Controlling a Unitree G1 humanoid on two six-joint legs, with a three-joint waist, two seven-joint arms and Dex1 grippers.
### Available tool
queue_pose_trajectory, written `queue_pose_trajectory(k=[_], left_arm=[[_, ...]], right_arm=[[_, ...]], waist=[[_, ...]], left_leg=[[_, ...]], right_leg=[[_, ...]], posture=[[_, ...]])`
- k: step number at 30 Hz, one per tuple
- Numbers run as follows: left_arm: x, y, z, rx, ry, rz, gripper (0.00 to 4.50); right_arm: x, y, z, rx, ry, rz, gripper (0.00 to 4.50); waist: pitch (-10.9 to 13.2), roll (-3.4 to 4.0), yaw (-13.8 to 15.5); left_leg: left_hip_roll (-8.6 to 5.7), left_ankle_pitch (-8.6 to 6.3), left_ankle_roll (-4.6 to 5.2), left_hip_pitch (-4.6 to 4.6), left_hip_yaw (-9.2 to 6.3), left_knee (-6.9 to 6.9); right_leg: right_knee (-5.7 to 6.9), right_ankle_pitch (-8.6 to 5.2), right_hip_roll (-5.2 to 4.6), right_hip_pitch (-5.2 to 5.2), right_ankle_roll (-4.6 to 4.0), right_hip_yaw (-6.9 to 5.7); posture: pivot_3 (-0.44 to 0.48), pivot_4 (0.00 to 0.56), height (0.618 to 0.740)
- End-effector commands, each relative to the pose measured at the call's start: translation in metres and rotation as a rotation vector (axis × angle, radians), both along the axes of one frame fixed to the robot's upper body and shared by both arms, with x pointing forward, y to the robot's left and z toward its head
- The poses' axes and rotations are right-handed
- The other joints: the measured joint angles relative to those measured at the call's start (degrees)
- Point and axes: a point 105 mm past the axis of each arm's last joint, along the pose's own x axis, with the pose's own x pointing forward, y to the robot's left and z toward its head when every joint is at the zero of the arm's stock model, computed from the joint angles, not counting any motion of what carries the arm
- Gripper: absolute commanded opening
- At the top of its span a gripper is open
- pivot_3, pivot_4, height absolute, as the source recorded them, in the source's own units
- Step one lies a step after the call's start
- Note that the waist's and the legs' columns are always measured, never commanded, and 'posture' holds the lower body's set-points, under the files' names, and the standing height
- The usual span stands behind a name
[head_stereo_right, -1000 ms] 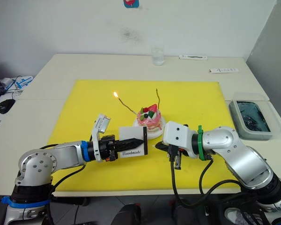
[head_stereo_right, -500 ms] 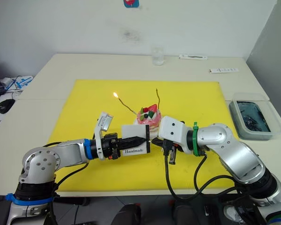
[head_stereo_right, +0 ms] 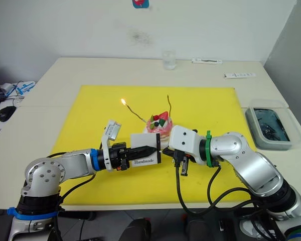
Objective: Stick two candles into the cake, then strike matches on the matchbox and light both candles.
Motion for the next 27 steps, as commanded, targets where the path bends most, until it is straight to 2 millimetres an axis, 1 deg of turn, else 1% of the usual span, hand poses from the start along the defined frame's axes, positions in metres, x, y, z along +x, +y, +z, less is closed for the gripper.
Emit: queue_pose_trajectory(k=[1,12,15,17,19,21,23,25,27], left_arm=[[-0.002,-0.004,0.01,-0.036,-0.033,-0.025,0.0],[-0.002,-0.01,0.012,-0.065,-0.025,-0.029,0.0],[-0.002,-0.012,0.014,-0.086,-0.02,-0.027,0.0],[-0.001,-0.011,0.019,-0.099,-0.029,-0.024,0.0],[0.008,-0.004,0.031,-0.13,-0.048,0.011,0.0],[0.013,0.008,0.043,-0.138,-0.074,0.042,0.0],[0.016,0.019,0.048,-0.131,-0.081,0.071,0.0],[0.014,0.027,0.048,-0.107,-0.081,0.077,0.0],[0.007,0.029,0.044,-0.081,-0.068,0.06,0.0]], right_arm=[[0.0,0.006,0.008,0.009,-0.042,0.017,0.03],[-0.003,0.016,0.001,0.003,-0.038,0.046,0.03],[-0.006,0.017,-0.004,-0.007,-0.023,0.056,0.03],[-0.01,0.015,-0.012,-0.042,-0.008,0.072,0.03],[-0.016,0.009,-0.023,-0.086,0.018,0.091,0.03],[-0.022,0.002,-0.027,-0.107,0.032,0.101,0.03],[-0.023,-0.002,-0.025,-0.111,0.035,0.1,0.03],[-0.021,-0.006,-0.02,-0.108,0.027,0.094,0.03],[-0.019,-0.007,-0.012,-0.089,0.023,0.084,0.03]], waist=[[0.0,0.0,0.0],[0.0,0.0,0.0],[0.0,0.0,0.0],[0.0,0.0,0.0],[0.0,0.0,0.1],[0.0,-0.04,0.2],[0.0,-0.03,0.1],[0.0,-0.01,-0.4],[0.0,-0.02,-0.6]], left_leg=[[0.0,0.0,0.0,0.0,0.0,0.0],[0.0,0.0,0.0,0.0,-0.01,0.0],[0.0,0.0,0.0,0.0,0.0,0.0],[0.0,0.0,0.0,0.0,-0.01,0.0],[0.0,0.0,0.0,-0.01,-0.01,0.0],[-0.01,0.0,0.0,-0.05,-0.08,0.01],[0.0,0.0,0.0,-0.07,-0.13,0.01],[-0.01,0.0,0.0,-0.02,-0.05,0.0],[-0.01,0.0,0.0,0.04,0.01,-0.02]], right_leg=[[0.0,0.0,0.0,0.0,0.0,0.0],[0.0,0.0,0.0,0.0,0.0,0.0],[0.0,0.0,0.0,0.0,0.0,0.0],[0.0,0.0,0.0,0.0,0.0,0.0],[0.0,0.0,0.0,0.0,0.0,0.0],[-0.01,0.0,-0.01,0.01,0.0,-0.07],[-0.03,0.0,0.0,0.0,0.0,-0.11],[-0.01,0.0,-0.01,-0.01,0.0,-0.03],[0.01,0.0,0.0,-0.01,0.0,0.02]], posture=[[0.0,0.15,0.74],[0.0,0.15,0.74],[0.0,0.15,0.74],[0.0,0.15,0.74],[0.0,0.15,0.74],[0.0,0.15,0.74],[0.0,0.15,0.74],[0.0,0.15,0.74],[0.0,0.15,0.74]])
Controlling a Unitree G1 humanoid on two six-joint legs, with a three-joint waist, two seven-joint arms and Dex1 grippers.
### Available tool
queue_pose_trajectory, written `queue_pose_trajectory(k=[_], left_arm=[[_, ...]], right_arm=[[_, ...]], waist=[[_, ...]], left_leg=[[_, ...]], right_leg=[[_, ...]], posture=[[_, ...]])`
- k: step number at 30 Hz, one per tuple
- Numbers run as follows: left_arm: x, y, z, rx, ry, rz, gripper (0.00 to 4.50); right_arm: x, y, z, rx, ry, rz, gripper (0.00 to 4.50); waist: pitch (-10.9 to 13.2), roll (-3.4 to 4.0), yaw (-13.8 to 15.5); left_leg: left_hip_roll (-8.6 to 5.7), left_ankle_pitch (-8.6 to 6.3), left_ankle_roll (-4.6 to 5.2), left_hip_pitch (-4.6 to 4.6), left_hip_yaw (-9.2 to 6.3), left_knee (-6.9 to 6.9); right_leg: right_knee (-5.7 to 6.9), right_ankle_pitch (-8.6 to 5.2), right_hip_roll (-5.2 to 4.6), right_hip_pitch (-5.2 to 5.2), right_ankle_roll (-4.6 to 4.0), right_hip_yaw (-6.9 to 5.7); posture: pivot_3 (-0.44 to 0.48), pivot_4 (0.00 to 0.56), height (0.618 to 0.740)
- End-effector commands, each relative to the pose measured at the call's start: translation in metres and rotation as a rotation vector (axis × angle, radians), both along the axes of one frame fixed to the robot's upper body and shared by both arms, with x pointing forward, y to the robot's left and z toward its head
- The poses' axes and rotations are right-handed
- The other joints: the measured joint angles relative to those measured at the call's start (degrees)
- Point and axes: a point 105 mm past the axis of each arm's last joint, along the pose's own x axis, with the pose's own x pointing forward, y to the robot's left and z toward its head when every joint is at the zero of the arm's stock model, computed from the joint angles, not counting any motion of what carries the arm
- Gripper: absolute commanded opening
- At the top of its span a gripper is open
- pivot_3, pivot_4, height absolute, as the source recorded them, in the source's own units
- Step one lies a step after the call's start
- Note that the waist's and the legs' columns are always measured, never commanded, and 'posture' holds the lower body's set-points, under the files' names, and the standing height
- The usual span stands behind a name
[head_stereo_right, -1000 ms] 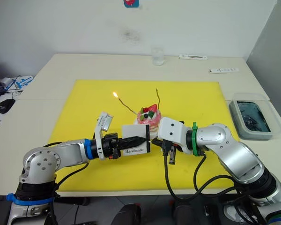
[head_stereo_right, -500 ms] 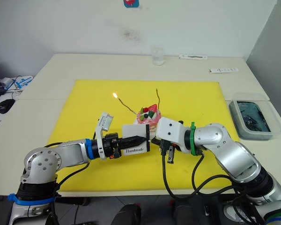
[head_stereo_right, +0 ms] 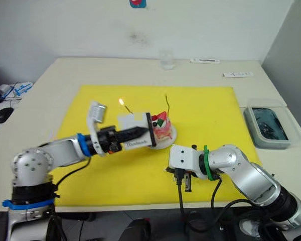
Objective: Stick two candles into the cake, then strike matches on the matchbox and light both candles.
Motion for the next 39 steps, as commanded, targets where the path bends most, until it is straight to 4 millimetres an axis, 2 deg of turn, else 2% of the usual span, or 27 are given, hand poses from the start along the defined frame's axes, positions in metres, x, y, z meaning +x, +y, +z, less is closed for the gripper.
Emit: queue_pose_trajectory(k=[1,5,12,16,25,30,39], left_arm=[[-0.015,0.002,-0.003,0.018,0.012,-0.052,0.0],[-0.028,-0.001,-0.013,0.054,0.03,-0.095,0.0],[-0.035,0.0,-0.027,0.11,0.034,-0.107,0.0],[-0.035,0.002,-0.035,0.133,0.043,-0.101,0.0],[-0.034,-0.001,-0.04,0.128,0.044,-0.104,0.0],[-0.038,-0.003,-0.047,0.161,0.043,-0.123,0.0],[-0.041,-0.009,-0.05,0.17,0.031,-0.149,0.0]], right_arm=[[0.0,0.003,0.027,0.061,-0.069,0.022,0.03],[0.005,0.002,0.036,0.093,-0.071,-0.005,0.03],[0.009,-0.004,0.043,0.109,-0.082,-0.041,0.03],[0.018,-0.009,0.056,0.139,-0.113,-0.084,0.03],[0.023,-0.011,0.069,0.163,-0.129,-0.113,0.03],[0.037,-0.013,0.091,0.213,-0.17,-0.166,0.03],[0.052,-0.016,0.119,0.287,-0.234,-0.235,0.03]], waist=[[0.0,0.0,-0.1],[0.0,0.0,0.3],[0.0,0.0,0.6],[0.0,0.0,0.6],[0.0,0.0,0.6],[0.0,0.0,0.6],[0.0,0.0,0.5]], left_leg=[[0.01,0.0,0.0,-0.01,-0.02,0.0],[0.01,0.0,0.0,-0.05,-0.07,0.01],[0.0,0.0,0.0,-0.06,-0.05,0.01],[0.01,0.0,0.0,-0.05,-0.05,-0.01],[0.01,0.0,0.0,-0.07,-0.03,0.0],[0.01,0.0,0.0,-0.06,-0.03,0.0],[0.01,0.0,0.0,-0.13,-0.02,-0.02]], right_leg=[[0.0,0.0,0.01,0.0,0.0,-0.01],[-0.01,0.0,0.01,0.0,0.0,-0.05],[-0.02,-0.01,0.0,0.0,-0.01,-0.05],[-0.02,-0.02,0.0,-0.01,-0.03,-0.05],[-0.03,-0.02,0.0,-0.01,-0.03,-0.04],[-0.01,-0.01,0.0,-0.03,-0.03,-0.04],[-0.02,-0.03,0.0,-0.07,-0.05,-0.04]], posture=[[0.0,0.15,0.74],[0.0,0.15,0.74],[0.0,0.15,0.74],[0.0,0.15,0.74],[0.0,0.15,0.74],[0.0,0.15,0.74],[0.0,0.15,0.74]])
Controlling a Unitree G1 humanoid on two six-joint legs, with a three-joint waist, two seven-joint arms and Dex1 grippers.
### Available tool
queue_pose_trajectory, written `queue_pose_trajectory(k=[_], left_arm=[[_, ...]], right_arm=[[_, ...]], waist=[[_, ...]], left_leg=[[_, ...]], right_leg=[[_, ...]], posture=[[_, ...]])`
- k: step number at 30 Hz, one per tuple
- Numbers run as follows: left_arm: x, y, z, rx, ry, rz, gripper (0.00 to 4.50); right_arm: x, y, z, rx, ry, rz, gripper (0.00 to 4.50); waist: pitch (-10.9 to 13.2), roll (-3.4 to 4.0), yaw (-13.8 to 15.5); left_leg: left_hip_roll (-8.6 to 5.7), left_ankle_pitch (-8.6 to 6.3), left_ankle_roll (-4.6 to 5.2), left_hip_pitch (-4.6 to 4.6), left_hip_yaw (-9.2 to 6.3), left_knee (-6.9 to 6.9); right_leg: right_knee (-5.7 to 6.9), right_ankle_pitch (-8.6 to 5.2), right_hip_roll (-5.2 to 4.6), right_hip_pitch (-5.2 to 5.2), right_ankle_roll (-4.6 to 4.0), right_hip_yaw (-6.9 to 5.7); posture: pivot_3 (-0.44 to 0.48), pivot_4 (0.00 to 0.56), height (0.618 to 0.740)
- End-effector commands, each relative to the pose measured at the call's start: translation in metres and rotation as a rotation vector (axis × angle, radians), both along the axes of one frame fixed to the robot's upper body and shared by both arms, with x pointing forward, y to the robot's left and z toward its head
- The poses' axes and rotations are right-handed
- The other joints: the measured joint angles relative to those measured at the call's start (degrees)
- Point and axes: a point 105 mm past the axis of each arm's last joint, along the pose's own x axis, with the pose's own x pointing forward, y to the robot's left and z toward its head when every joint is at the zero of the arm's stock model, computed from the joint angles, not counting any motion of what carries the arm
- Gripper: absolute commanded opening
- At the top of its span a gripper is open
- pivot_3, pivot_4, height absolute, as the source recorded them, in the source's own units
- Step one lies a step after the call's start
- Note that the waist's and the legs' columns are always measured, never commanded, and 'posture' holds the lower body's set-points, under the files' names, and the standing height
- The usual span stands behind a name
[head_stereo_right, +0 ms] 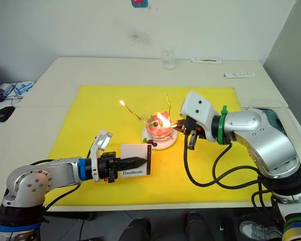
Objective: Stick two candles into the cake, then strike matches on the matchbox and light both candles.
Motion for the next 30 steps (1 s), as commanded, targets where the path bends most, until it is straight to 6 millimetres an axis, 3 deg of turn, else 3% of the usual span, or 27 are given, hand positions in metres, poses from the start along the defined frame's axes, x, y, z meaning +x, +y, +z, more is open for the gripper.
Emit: queue_pose_trajectory(k=[1,15,30], left_arm=[[-0.003,-0.004,0.008,-0.01,-0.051,-0.026,0.0],[-0.007,-0.004,0.003,-0.003,-0.038,-0.026,0.0],[-0.006,-0.006,0.003,-0.008,-0.036,-0.03,0.0]], right_arm=[[0.003,-0.003,0.022,0.046,-0.068,-0.026,0.03],[0.013,-0.012,0.038,0.091,-0.121,-0.071,0.03],[0.015,0.007,0.047,0.134,-0.141,-0.027,0.03]], waist=[[0.0,0.0,0.0],[0.0,0.0,0.0],[0.0,0.0,0.0]], left_leg=[[0.0,0.0,0.0,0.0,0.01,0.0],[0.0,0.0,0.0,-0.02,0.04,-0.01],[0.01,0.0,0.0,-0.07,0.08,-0.01]], right_leg=[[0.0,0.0,0.0,-0.01,0.0,0.01],[0.04,0.0,0.0,-0.07,0.0,0.03],[0.07,0.01,0.0,-0.16,0.0,0.06]], posture=[[0.0,0.15,0.74],[0.0,0.15,0.74],[0.0,0.15,0.74]])
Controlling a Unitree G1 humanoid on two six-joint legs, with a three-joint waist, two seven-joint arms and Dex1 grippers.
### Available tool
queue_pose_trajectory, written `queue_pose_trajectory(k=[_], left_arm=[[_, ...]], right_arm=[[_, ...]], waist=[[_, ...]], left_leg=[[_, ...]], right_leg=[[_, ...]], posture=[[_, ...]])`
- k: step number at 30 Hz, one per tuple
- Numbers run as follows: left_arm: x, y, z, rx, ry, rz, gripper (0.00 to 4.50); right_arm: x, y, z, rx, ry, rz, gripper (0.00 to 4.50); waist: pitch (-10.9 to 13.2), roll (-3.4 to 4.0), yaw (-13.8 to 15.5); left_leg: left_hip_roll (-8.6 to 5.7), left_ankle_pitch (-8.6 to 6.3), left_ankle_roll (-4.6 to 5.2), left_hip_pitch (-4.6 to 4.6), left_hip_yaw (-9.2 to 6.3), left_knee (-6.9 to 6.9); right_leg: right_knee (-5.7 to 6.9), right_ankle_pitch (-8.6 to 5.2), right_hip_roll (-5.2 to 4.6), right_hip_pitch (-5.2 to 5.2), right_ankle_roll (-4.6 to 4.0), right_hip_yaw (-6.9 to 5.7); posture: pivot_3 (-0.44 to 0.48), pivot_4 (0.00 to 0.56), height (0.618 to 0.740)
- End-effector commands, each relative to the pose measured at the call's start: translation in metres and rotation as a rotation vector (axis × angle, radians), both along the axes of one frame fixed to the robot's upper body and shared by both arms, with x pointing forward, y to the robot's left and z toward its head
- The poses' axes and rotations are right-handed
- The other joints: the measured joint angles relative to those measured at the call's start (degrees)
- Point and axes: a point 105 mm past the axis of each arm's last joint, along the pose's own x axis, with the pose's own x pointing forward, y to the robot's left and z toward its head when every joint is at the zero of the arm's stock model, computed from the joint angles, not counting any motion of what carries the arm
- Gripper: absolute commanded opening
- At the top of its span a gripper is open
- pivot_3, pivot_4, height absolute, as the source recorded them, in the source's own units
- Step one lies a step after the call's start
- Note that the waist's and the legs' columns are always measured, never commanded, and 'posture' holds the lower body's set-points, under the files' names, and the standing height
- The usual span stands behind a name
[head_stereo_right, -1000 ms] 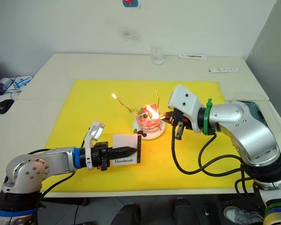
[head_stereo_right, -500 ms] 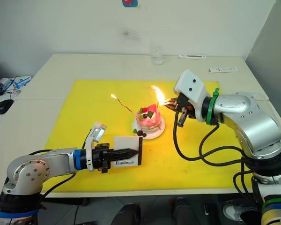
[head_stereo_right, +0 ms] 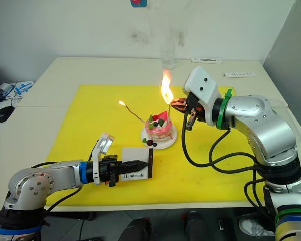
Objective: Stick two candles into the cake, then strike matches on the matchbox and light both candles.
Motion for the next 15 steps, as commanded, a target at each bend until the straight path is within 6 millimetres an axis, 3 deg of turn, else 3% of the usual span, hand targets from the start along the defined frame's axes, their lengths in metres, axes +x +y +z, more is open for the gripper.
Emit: queue_pose_trajectory(k=[1,15], left_arm=[[-0.0023,-0.0049,0.0085,-0.014,-0.045,-0.026,0.0],[-0.001,-0.0062,0.009,-0.018,-0.046,-0.026,0.0]], right_arm=[[-0.0035,0.005,0.0181,0.019,-0.067,0.021,0.03],[-0.0061,0.0027,0.016,0.005,-0.044,0.023,0.03]], waist=[[0.0,0.0,0.0],[0.0,0.0,0.0]], left_leg=[[0.0,0.0,0.0,0.0,0.0,0.0],[0.0,0.0,0.0,-0.02,0.0,0.0]], right_leg=[[0.01,0.0,0.0,0.0,0.0,0.0],[0.01,0.0,0.0,-0.01,0.0,0.0]], posture=[[0.0,0.15,0.74],[0.0,0.15,0.74]])
